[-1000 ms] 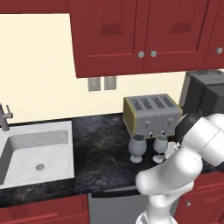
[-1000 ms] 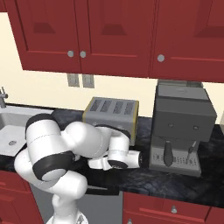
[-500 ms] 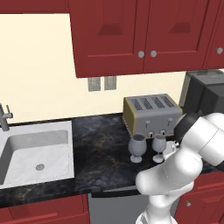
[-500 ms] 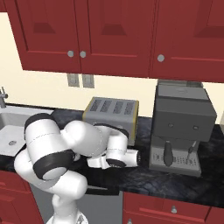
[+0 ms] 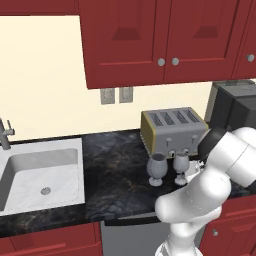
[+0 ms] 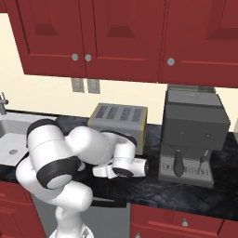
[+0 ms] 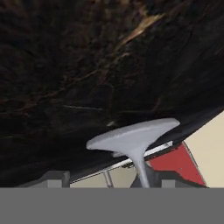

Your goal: Retrieve the wine glasses from the counter and place one next to each plate.

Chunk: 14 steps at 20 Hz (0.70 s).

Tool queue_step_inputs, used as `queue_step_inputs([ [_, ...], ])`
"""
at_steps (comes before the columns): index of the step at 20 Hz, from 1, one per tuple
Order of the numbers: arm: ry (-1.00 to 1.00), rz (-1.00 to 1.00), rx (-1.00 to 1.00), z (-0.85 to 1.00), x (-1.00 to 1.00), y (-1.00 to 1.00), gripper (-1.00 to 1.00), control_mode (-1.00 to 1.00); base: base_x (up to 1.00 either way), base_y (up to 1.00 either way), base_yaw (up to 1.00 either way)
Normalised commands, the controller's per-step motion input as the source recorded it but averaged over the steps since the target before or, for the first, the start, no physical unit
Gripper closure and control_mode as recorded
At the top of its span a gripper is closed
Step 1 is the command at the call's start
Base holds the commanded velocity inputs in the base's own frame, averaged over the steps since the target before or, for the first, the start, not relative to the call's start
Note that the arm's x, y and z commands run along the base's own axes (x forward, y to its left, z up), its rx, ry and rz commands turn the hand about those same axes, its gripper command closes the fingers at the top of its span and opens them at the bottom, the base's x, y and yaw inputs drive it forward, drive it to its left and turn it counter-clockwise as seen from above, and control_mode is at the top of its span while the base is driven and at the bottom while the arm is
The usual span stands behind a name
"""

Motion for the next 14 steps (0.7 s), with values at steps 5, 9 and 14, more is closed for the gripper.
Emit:
queue_step_inputs([
  [5,-0.03,0.00,0.09,0.09,-0.04,0.00,1.00,-1.00,0.00,0.00,0.00],
  [9,-0.09,0.00,0.12,0.29,-0.18,0.00,1.00,-1.00,0.00,0.00,0.00],
  [14,-0.11,0.00,0.06,0.76,-0.50,-0.02,1.00,-1.00,0.00,0.00,0.00],
])
